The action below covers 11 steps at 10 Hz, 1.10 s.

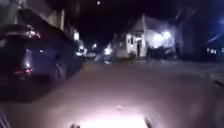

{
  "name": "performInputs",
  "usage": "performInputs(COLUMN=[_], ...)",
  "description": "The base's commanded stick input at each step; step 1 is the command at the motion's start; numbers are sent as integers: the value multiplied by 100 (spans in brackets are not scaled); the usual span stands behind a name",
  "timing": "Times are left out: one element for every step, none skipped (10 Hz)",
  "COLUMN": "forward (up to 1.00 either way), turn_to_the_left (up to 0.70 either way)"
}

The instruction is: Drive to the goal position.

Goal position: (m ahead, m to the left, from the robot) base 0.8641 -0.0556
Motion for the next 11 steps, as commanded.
performInputs(forward=[100,100,100,100,100,100,100,100,100,100,100], turn_to_the_left=[0,0,0,0,0,0,0,2,9,16,24])
